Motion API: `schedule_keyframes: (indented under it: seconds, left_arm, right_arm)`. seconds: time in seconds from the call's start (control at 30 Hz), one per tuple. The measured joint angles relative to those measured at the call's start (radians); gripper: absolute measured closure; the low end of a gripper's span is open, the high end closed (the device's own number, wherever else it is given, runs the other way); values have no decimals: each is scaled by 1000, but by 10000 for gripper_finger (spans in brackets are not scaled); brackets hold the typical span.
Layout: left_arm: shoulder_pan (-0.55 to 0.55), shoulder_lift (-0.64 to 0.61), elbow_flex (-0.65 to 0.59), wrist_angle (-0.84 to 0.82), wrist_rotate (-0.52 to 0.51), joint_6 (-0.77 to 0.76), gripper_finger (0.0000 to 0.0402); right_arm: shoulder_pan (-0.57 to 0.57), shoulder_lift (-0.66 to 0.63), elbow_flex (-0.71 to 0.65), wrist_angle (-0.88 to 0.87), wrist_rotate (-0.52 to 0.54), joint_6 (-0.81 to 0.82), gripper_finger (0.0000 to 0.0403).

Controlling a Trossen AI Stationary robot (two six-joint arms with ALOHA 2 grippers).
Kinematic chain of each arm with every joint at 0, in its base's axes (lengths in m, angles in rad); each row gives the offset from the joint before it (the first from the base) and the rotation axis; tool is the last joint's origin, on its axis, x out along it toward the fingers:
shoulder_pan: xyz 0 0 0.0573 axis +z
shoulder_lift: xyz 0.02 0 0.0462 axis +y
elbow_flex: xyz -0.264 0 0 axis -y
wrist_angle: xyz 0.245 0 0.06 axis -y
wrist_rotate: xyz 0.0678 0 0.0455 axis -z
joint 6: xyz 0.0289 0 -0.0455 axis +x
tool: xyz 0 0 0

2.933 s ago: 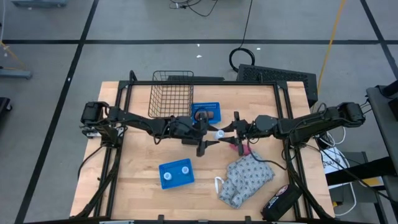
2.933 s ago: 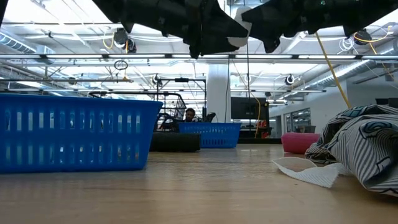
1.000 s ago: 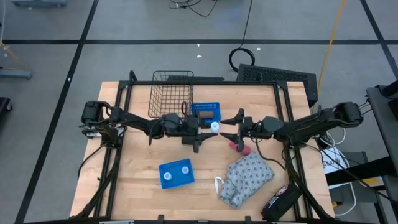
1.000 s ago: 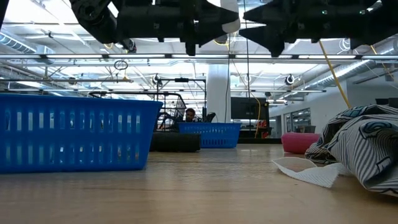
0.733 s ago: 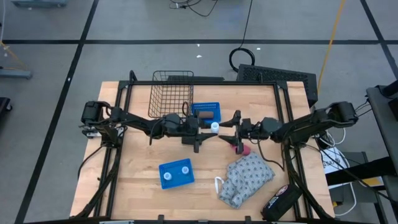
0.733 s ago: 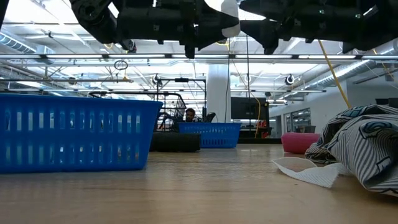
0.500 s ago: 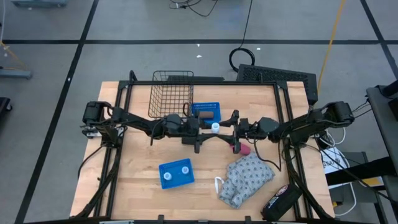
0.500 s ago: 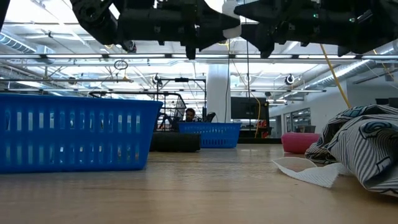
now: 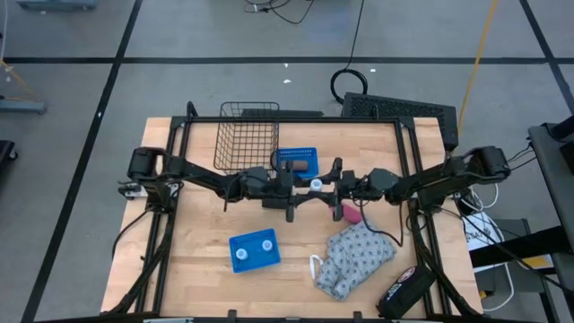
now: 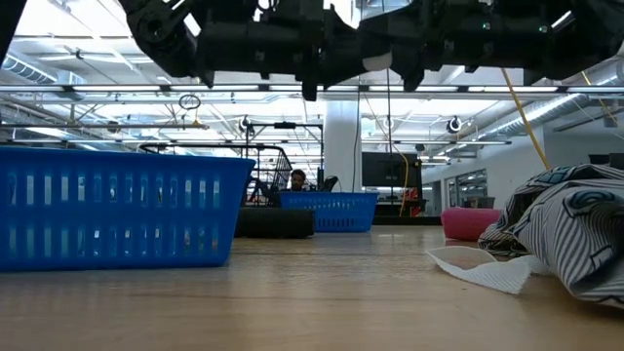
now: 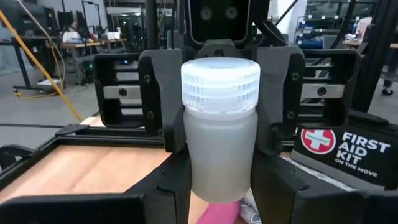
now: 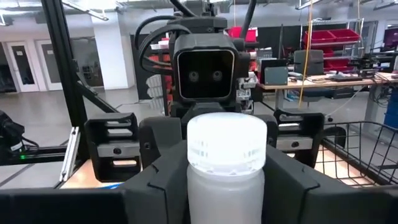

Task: Pick & Place Medicine items
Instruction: Put the white medicine bottle into the bottom blue basket

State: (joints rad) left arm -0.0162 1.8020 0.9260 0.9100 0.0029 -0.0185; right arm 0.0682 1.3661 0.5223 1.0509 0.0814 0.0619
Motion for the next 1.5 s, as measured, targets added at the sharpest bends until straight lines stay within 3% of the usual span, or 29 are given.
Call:
schedule_keyframes:
  seconds: [0.8,1.07,1.23,1.37,1.5]
  left_arm:
    - [1,-49,0,-74,-3,-10,272]
    - [1,-49,0,-87,-3,-28,272]
    - [2,-51,0,-124,-9,-77,157]
    - [2,-119,1,-307,-19,-100,71]
    - [1,-205,0,-504,-65,-144,19]
  right_arm:
    - [1,-113,-1,-181,-5,4,247]
    - [1,-112,-3,-187,-5,-12,287]
    - [1,-114,-3,-207,-6,-32,287]
    - [1,-135,-5,-278,-5,-35,287]
    - [1,-150,-3,-326,-6,-34,287]
